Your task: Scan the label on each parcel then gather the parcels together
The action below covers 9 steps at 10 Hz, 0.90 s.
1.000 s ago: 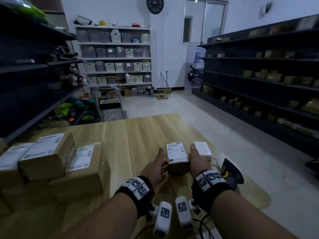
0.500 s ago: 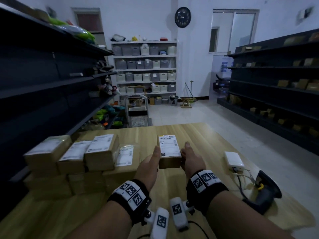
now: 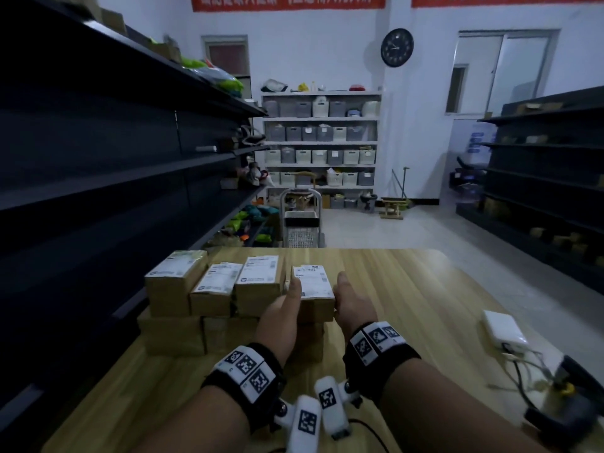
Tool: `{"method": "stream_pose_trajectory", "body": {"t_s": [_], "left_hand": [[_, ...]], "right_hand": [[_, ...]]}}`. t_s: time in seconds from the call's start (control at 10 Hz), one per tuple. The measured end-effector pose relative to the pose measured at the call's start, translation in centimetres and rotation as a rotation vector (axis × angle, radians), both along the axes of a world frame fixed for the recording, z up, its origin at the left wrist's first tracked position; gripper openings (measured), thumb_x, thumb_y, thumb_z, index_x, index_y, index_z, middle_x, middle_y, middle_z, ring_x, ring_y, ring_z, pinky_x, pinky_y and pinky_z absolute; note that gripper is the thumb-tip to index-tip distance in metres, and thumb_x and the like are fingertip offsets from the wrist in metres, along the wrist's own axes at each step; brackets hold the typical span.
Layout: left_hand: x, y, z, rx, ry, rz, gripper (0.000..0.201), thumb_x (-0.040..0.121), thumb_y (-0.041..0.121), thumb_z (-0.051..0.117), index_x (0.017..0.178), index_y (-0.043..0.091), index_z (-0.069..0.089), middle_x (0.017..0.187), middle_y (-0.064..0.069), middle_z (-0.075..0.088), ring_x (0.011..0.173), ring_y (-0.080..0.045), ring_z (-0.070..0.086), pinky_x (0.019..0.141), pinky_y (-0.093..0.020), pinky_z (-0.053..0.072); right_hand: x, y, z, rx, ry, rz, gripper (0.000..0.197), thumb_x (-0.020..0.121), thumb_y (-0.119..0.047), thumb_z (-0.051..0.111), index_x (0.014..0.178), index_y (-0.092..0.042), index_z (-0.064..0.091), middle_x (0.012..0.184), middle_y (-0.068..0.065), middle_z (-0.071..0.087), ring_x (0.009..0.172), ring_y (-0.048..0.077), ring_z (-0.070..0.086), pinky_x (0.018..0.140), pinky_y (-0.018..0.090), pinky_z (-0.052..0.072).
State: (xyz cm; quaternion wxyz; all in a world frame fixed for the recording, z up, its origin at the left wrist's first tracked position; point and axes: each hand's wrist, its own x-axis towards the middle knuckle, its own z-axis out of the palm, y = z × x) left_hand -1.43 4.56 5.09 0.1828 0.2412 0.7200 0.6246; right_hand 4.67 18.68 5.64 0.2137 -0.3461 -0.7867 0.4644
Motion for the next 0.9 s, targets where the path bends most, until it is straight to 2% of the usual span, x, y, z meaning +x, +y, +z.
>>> {"method": "stream_pose_trajectory", "body": {"t_s": [0.1, 0.2, 0.3, 0.4, 0.5, 0.6, 0.7, 0.8, 0.9], "left_hand": [[0.7, -0.4, 1.1, -0.021, 0.074, -0.002, 0.087, 0.088, 0.091, 0.029, 0.128, 0.03, 0.077, 0.122, 0.009, 0.079, 0.117, -0.013, 0.071, 0.107, -0.039, 0.05], [0.8, -1.0, 2.4, 0.019, 0.169, 0.039, 0.069, 0.094, 0.08, 0.03, 0.109, 0.031, 0.076, 0.109, 0.011, 0.079, 0.106, -0.009, 0.072, 0.088, -0.028, 0.049], [0.1, -1.5, 4.2, 0.057, 0.242, 0.101, 0.068, 0.1, 0.073, 0.032, 0.115, 0.022, 0.074, 0.107, 0.016, 0.072, 0.106, -0.012, 0.067, 0.085, -0.025, 0.043], [-1.8, -1.7, 5.3, -0.082, 0.295, 0.179, 0.069, 0.11, 0.066, 0.031, 0.15, 0.019, 0.062, 0.139, 0.004, 0.067, 0.132, -0.022, 0.058, 0.11, -0.034, 0.038], [-3.4, -1.7, 5.5, -0.215, 0.253, 0.141, 0.081, 0.108, 0.073, 0.023, 0.158, 0.018, 0.055, 0.163, -0.007, 0.056, 0.15, -0.029, 0.049, 0.123, -0.041, 0.032], [-4.2, -1.8, 5.3, -0.273, 0.258, 0.114, 0.083, 0.108, 0.073, 0.02, 0.158, 0.017, 0.055, 0.163, -0.009, 0.055, 0.15, -0.029, 0.049, 0.123, -0.041, 0.032], [-4.5, -1.8, 5.0, -0.3, 0.297, 0.096, 0.083, 0.107, 0.075, 0.02, 0.155, 0.02, 0.059, 0.159, -0.007, 0.06, 0.147, -0.027, 0.052, 0.122, -0.041, 0.033], [-5.1, -1.8, 4.5, -0.312, 0.303, 0.095, 0.085, 0.104, 0.079, 0.019, 0.154, 0.023, 0.06, 0.158, -0.005, 0.061, 0.146, -0.026, 0.053, 0.121, -0.042, 0.033], [-5.1, -1.8, 4.8, -0.308, 0.316, 0.098, 0.083, 0.105, 0.078, 0.022, 0.157, 0.023, 0.057, 0.161, -0.004, 0.058, 0.149, -0.026, 0.05, 0.123, -0.041, 0.032]], "right_hand": [[0.0, -0.1, 0.1, 0.139, -0.109, 0.031, 0.069, 0.11, -0.03, 0.048, 0.169, -0.015, 0.015, 0.141, 0.015, 0.064, 0.126, 0.032, 0.062, 0.101, 0.038, 0.049], [-0.2, 0.1, -0.1, 0.146, -0.134, 0.024, 0.07, 0.109, -0.024, 0.053, 0.168, -0.012, 0.017, 0.145, 0.016, 0.063, 0.131, 0.034, 0.06, 0.107, 0.04, 0.049], [-0.1, -0.1, 0.0, 0.147, -0.134, 0.045, 0.066, 0.11, -0.03, 0.052, 0.167, -0.012, 0.023, 0.144, 0.017, 0.063, 0.129, 0.035, 0.061, 0.107, 0.042, 0.05], [-0.2, -0.4, 0.4, 0.187, -0.17, 0.073, 0.065, 0.111, -0.028, 0.047, 0.168, -0.016, 0.017, 0.141, 0.015, 0.063, 0.127, 0.031, 0.061, 0.095, 0.035, 0.047], [-0.5, -0.8, 0.9, 0.17, -0.134, 0.079, 0.064, 0.112, -0.032, 0.044, 0.168, -0.016, 0.017, 0.143, 0.016, 0.062, 0.129, 0.033, 0.06, 0.097, 0.035, 0.046], [-1.0, -0.7, 0.9, 0.175, -0.154, 0.118, 0.069, 0.111, -0.035, 0.046, 0.168, -0.016, 0.014, 0.148, 0.017, 0.06, 0.132, 0.035, 0.058, 0.095, 0.032, 0.041], [-2.2, -0.3, 0.1, 0.017, -0.031, 0.071, 0.058, 0.112, -0.042, 0.043, 0.163, -0.014, 0.034, 0.141, 0.016, 0.065, 0.109, 0.025, 0.06, 0.087, 0.03, 0.041], [-2.8, 0.3, -1.0, 0.077, -0.041, 0.076, 0.054, 0.114, -0.035, 0.04, 0.165, -0.024, 0.026, 0.139, 0.011, 0.064, 0.108, 0.022, 0.058, 0.09, 0.03, 0.042], [-2.6, 0.7, -0.8, -0.109, 0.044, 0.035, 0.046, 0.106, -0.044, 0.052, 0.145, -0.019, 0.053, 0.14, 0.012, 0.064, 0.116, 0.026, 0.06, 0.106, 0.036, 0.047]]}}
